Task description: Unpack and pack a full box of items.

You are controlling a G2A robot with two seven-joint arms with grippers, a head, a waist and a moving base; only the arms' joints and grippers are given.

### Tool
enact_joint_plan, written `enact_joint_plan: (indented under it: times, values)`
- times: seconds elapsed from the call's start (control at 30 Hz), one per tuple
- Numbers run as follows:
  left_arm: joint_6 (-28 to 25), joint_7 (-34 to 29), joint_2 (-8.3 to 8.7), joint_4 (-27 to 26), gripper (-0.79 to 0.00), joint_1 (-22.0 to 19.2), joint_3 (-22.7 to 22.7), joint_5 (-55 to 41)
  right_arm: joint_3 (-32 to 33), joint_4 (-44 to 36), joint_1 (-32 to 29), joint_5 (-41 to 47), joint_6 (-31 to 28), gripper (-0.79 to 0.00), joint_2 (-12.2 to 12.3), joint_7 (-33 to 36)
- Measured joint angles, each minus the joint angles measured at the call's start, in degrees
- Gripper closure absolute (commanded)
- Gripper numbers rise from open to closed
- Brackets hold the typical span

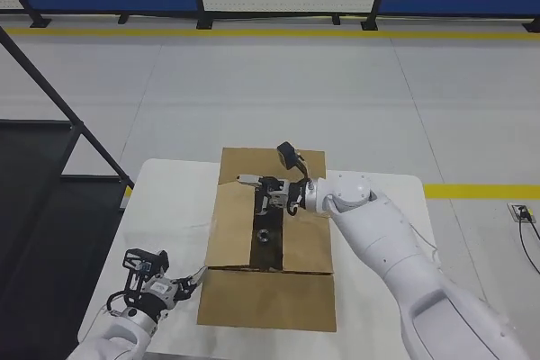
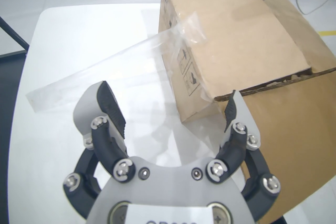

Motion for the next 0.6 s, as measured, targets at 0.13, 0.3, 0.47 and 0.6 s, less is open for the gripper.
enact_joint_plan:
  times: [0.13, 0.3, 0.47, 0.6]
  values:
    - [-1.77, 0.76, 0.16, -2.9, -0.785, 1.45, 1.03, 4.87, 0.94, -0.7, 0.15, 1.66, -1.08, -0.785, -0.44, 0.7]
    - [0.48, 1.78, -0.04, -3.94, -0.785, 0.87, 3.14, 9.52, 1.26, -2.03, 0.4, 2.18, -2.17, -0.785, -1.22, 1.3]
    - [1.74, 1.95, -0.33, -3.94, -0.785, -1.19, 5.07, 10.18, 1.69, -2.52, 0.48, 3.44, -3.62, -0.785, -2.03, 2.96]
    - [3.73, 1.97, -0.64, -3.47, -0.785, -2.77, 5.9, 8.86, 2.01, -2.33, 0.65, 4.48, -4.55, -0.785, -2.77, 4.26]
